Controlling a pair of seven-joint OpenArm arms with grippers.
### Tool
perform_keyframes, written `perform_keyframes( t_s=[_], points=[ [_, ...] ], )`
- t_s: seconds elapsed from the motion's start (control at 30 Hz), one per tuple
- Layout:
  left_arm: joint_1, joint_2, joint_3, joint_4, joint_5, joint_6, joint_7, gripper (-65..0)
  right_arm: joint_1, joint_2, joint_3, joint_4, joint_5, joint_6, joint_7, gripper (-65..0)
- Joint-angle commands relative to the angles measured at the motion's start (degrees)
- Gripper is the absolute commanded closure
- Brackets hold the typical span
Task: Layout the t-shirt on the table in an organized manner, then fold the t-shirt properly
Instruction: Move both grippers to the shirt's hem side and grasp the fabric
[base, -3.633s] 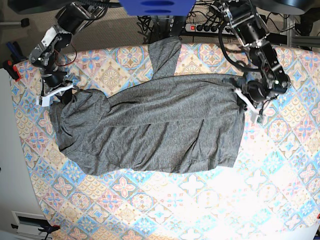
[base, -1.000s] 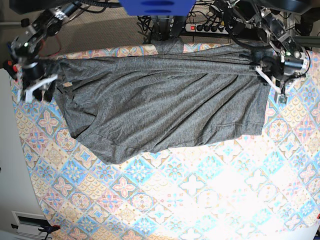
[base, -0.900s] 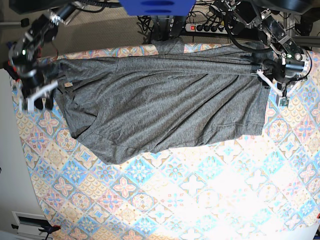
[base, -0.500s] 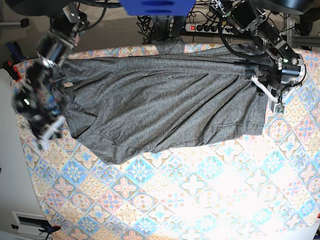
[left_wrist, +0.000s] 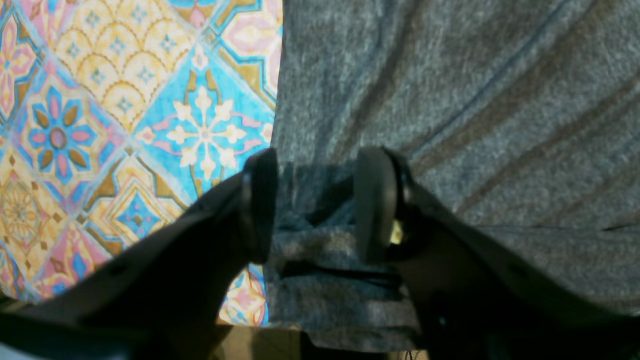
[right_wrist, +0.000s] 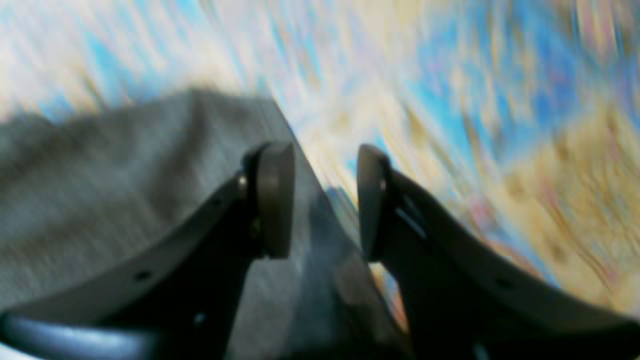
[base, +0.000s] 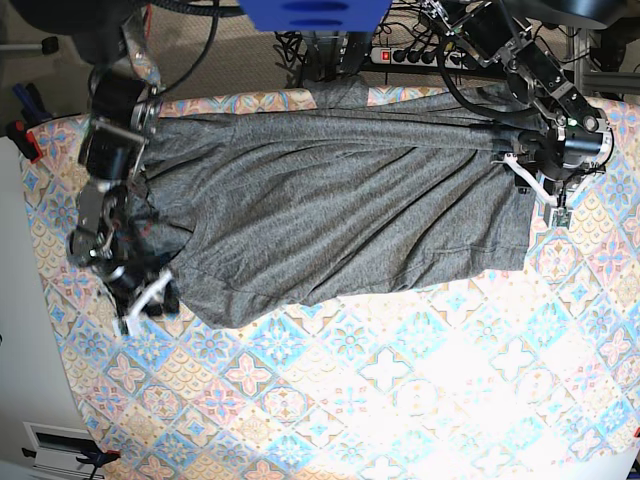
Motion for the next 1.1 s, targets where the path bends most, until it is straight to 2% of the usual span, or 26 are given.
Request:
perform_keyframes(
  t_s=[0.0,0.23,0.37,0.6,0.8,1.07],
  points=[
    [-0.48,-0.38,-0.06,0.84,-0.23,0.14,-0.74,-25.3,0.26,1.85,0.11,-2.03,0.1,0.3,1.24,-20.5],
    [-0.57,-0.38,-0.15,0.84,-0.23,0.14,-1.0,-25.3,0.35,4.22,-0.51,-16.44,0.1,0.3,8.98,-20.5],
    [-1.72,-0.38,-0.15,0.84,-0.23,0.14,-0.56,-25.3,0.35,4.13,-6.22,-17.41,0.1,0.3,10.73,-20.5],
    [-2.24,-0.38,-0.06,0.84,-0.23,0.14,-0.56,-25.3,0.09,3.96,-12.99,-17.32,0.1,0.3,10.47,-20.5],
    [-5.5,-0.38,0.29,0.75,-0.23,0.14,-0.56,-25.7,0.0,3.96,-22.31,-17.32,0.1,0.3,10.38,-20.4],
    [-8.22,-0.64,7.94,0.66,-0.14,0.14,-1.0,-25.8,0.0,3.87,-28.91,-17.24,0.19,0.3,6.78,-20.4]
  ],
)
